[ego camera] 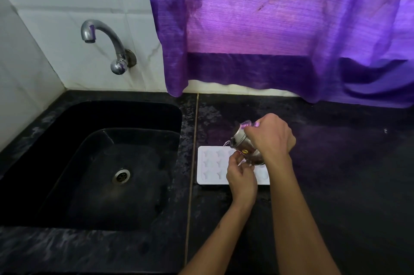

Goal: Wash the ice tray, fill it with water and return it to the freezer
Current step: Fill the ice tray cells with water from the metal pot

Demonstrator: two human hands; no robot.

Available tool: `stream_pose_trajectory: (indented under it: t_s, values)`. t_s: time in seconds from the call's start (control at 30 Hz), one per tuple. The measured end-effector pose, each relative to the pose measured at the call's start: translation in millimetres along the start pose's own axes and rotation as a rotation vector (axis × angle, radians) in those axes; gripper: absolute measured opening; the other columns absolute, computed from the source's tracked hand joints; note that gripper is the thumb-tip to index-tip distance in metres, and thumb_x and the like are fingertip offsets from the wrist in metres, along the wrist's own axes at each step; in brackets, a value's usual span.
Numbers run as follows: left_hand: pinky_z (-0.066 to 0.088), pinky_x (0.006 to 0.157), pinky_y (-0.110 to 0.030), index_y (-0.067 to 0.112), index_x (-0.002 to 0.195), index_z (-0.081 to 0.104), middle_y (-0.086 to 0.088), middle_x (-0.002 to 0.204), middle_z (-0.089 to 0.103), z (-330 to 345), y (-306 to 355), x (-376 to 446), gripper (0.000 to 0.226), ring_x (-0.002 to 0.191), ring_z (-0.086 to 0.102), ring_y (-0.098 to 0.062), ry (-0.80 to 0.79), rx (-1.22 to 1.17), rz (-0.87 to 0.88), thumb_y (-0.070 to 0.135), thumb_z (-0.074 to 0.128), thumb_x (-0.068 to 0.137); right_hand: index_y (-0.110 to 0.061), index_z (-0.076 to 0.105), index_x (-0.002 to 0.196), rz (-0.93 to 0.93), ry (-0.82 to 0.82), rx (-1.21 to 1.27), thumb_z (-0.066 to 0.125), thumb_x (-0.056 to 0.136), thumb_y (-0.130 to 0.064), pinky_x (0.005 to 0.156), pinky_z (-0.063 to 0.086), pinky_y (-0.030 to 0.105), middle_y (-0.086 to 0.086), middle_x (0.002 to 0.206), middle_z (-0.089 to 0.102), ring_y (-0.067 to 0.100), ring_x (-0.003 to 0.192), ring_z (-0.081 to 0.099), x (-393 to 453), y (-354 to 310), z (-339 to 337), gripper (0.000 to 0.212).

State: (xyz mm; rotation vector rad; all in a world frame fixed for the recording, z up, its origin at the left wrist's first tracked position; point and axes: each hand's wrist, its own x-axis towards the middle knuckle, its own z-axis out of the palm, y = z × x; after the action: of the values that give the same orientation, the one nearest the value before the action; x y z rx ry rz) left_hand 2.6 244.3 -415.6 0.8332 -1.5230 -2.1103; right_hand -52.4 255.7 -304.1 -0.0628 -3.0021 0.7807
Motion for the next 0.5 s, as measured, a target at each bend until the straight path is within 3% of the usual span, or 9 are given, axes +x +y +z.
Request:
stream_pose_trajectory:
  t_s: [0.17, 0.37, 0.5]
  values:
    - [0.053, 0.090, -0.029, 0.014, 0.116, 0.057, -0.007, 0.114, 0.065, -1.0, 1.1, 0.2, 0.029, 0.106, 0.063, -0.019, -0.005, 0.002, -0.008, 0.003, 0.038, 0.098, -0.012, 0.066, 0.077, 0.003, 0.003, 0.006, 0.063, 0.085, -0.033, 0.060, 0.038, 0.028, 0.003, 0.076, 0.063, 0.025, 0.071, 0.058, 0.2, -0.5, 0.0, 0.022]
    - [0.050, 0.098, -0.039, 0.014, 0.118, 0.058, -0.003, 0.113, 0.065, -1.6, 2.1, -0.9, 0.035, 0.108, 0.062, -0.017, -0.001, 0.035, 0.014, -0.002, 0.039, 0.094, -0.010, 0.066, 0.080, 0.016, 0.013, 0.023, 0.062, 0.085, -0.037, 0.061, 0.036, 0.028, 0.003, 0.074, 0.059, 0.025, 0.071, 0.054, -1.6, 0.7, -2.9, 0.027]
    - [0.048, 0.096, -0.028, 0.017, 0.121, 0.056, 0.004, 0.110, 0.063, -3.8, 8.7, -6.3, 0.036, 0.108, 0.060, -0.013, 0.023, 0.058, 0.075, -0.002, 0.040, 0.094, -0.012, 0.066, 0.082, 0.032, 0.018, 0.074, 0.062, 0.084, -0.042, 0.063, 0.036, 0.029, 0.004, 0.079, 0.062, 0.025, 0.074, 0.054, -0.1, 2.7, -6.6, 0.031]
